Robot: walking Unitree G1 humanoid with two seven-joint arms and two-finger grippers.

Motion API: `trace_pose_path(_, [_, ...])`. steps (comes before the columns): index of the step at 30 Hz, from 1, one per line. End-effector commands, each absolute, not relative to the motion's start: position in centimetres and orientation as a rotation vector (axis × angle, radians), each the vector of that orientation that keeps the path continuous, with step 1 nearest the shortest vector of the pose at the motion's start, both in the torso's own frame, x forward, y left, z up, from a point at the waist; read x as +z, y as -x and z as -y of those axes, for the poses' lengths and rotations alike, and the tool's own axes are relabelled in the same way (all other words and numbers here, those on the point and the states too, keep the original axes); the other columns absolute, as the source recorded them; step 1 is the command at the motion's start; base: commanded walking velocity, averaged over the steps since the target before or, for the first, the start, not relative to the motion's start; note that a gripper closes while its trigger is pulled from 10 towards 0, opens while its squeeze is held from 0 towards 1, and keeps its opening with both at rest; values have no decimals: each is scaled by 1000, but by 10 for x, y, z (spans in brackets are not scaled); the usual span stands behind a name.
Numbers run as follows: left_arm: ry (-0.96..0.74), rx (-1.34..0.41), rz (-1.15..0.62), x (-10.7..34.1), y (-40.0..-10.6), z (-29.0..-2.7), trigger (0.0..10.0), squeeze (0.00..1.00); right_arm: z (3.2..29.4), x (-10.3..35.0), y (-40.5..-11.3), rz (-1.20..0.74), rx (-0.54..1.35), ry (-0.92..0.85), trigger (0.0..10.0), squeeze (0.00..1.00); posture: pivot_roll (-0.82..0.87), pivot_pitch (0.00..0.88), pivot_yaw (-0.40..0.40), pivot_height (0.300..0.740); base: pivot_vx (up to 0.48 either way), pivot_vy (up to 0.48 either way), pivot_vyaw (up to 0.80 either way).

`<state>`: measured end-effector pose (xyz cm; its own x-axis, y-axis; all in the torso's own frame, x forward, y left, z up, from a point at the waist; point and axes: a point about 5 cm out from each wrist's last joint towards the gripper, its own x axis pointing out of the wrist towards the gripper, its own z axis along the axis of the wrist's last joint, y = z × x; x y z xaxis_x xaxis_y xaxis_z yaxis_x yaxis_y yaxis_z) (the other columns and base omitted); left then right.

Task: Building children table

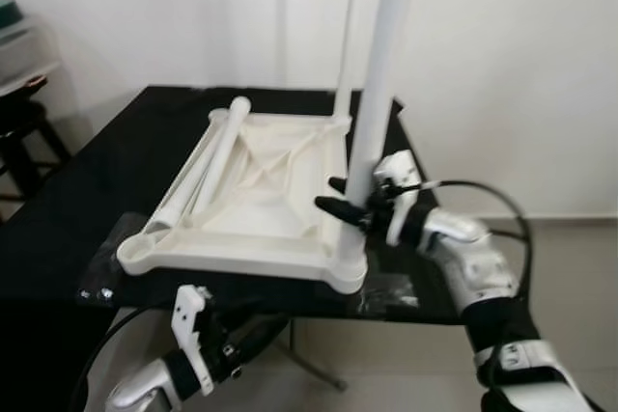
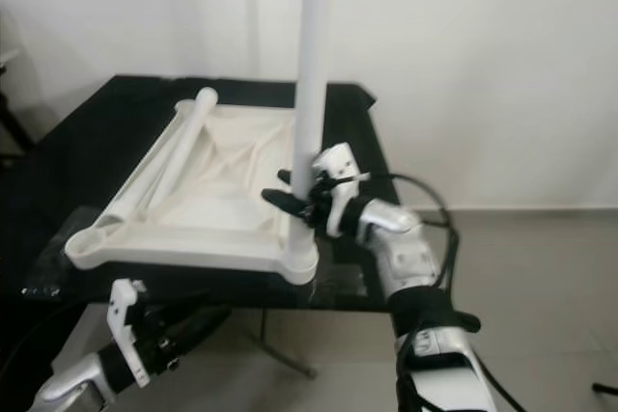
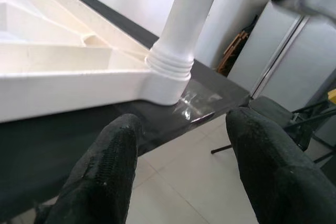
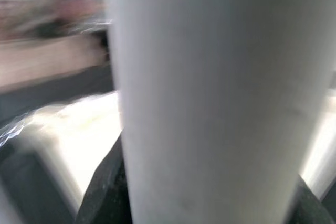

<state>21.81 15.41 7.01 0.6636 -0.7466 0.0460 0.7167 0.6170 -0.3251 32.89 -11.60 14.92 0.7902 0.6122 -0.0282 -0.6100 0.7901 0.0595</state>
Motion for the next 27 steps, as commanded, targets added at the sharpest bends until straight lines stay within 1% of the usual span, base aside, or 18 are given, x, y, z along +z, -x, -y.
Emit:
trace_pose_path(1, [329,-876,-95,74,-221,-152,10000,0,102,105,-306,-266,455,-91,0,0,-8,0,11,740,0,0,0])
trace_pose_path(3, [329,-876,-95,74,-221,-152,10000,0,102,105,-306,-266,455,-91,0,0,-8,0,11,740,0,0,0])
trace_pose_path(5, [330,-882,-98,74,-221,-152,10000,0,97,107,-307,-257,398,-100,0,0,-7,0,13,740,0,0,0])
trace_pose_path(7, [329,-880,-97,73,-222,-152,10000,0,101,122,-331,-196,331,-64,0,0,-3,0,3,740,0,0,0])
trace_pose_path(9, [328,-876,-94,73,-222,-152,10000,0,103,128,-338,-177,310,-57,0,0,-1,0,0,740,0,0,0])
trace_pose_path(10, [327,-872,-91,73,-222,-152,10000,0,105,132,-343,-168,288,-52,902,0,-2,0,0,740,0,0,0])
trace_pose_path(11, [327,-872,-91,73,-222,-152,10000,0,105,132,-343,-168,288,-52,902,0,-2,0,0,740,0,0,0])
trace_pose_path(12, [326,-869,-90,73,-222,-152,10000,0,105,134,-343,-168,273,-47,8549,0,-4,0,4,740,0,0,0])
trace_pose_path(14, [326,-869,-89,73,-222,-152,10000,0,105,137,-343,-172,259,-48,8549,0,-6,0,7,740,0,0,0])
trace_pose_path(15, [327,-871,-91,73,-222,-152,10000,0,103,141,-341,-160,270,-57,10000,0,-10,0,15,740,0,0,0])
trace_pose_path(18, [327,-873,-92,73,-222,-152,10000,0,102,144,-339,-150,277,-64,10000,0,-10,0,15,740,0,0,0])
trace_pose_path(19, [329,-878,-95,73,-222,-151,10000,0,99,159,-340,-74,412,-94,10000,1000,-14,0,19,740,0,0,0])
trace_pose_path(20, [329,-878,-95,73,-222,-151,10000,0,99,159,-340,-74,412,-94,10000,1000,-14,0,19,740,0,0,0])
trace_pose_path(23, [332,-887,-99,73,-222,-151,10000,0,100,189,-339,73,691,-59,10000,1000,-21,0,26,740,0,0,0])
trace_pose_path(24, [332,-887,-99,73,-222,-151,10000,0,100,189,-339,73,691,-59,10000,1000,-21,0,26,740,0,0,0])
trace_pose_path(25, [331,-886,-98,73,-222,-151,10000,0,105,191,-338,85,775,8,10000,0,-16,0,24,740,0,0,0])
trace_pose_path(26, [331,-886,-98,73,-222,-151,10000,0,105,191,-338,85,775,8,10000,0,-16,0,24,740,0,0,0])
trace_pose_path(27, [329,-884,-96,73,-223,-151,10000,0,112,190,-336,71,885,59,10000,0,-13,0,23,740,0,0,0])
